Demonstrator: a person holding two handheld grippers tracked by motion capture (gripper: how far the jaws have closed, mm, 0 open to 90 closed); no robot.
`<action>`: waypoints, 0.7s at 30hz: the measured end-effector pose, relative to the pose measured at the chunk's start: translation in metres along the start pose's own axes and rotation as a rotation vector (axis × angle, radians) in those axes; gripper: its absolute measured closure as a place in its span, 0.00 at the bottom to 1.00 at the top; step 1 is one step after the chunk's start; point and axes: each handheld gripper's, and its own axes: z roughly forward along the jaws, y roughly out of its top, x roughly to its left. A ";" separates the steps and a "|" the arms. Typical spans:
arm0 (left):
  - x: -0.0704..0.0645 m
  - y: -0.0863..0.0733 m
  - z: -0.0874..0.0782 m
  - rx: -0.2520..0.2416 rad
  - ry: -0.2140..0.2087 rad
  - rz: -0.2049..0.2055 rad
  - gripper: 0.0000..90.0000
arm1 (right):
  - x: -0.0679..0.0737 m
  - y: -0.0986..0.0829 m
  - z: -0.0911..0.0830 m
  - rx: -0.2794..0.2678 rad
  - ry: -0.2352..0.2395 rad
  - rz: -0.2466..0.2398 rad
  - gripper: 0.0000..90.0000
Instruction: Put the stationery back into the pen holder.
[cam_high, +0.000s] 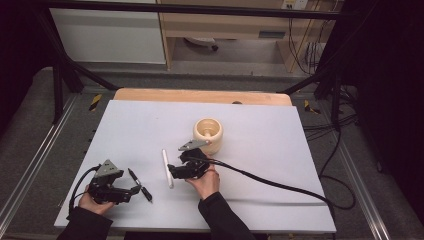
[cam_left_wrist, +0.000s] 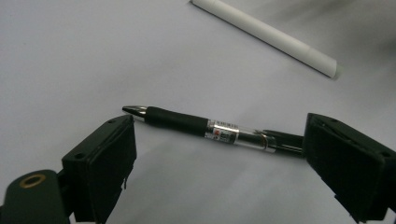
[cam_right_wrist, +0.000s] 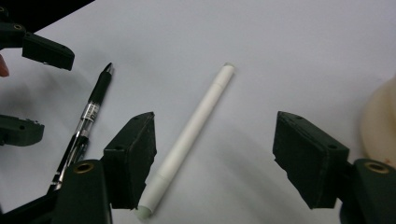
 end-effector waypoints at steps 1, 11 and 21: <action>0.000 0.000 0.000 0.000 0.000 0.001 0.11 | 0.002 0.001 0.003 0.008 -0.004 -0.005 0.36; 0.000 0.000 0.000 -0.003 -0.001 0.001 0.11 | 0.019 0.007 0.031 0.039 -0.040 0.000 0.48; 0.000 0.000 -0.001 -0.004 -0.003 0.000 0.11 | 0.024 0.008 0.047 0.069 -0.069 0.032 0.65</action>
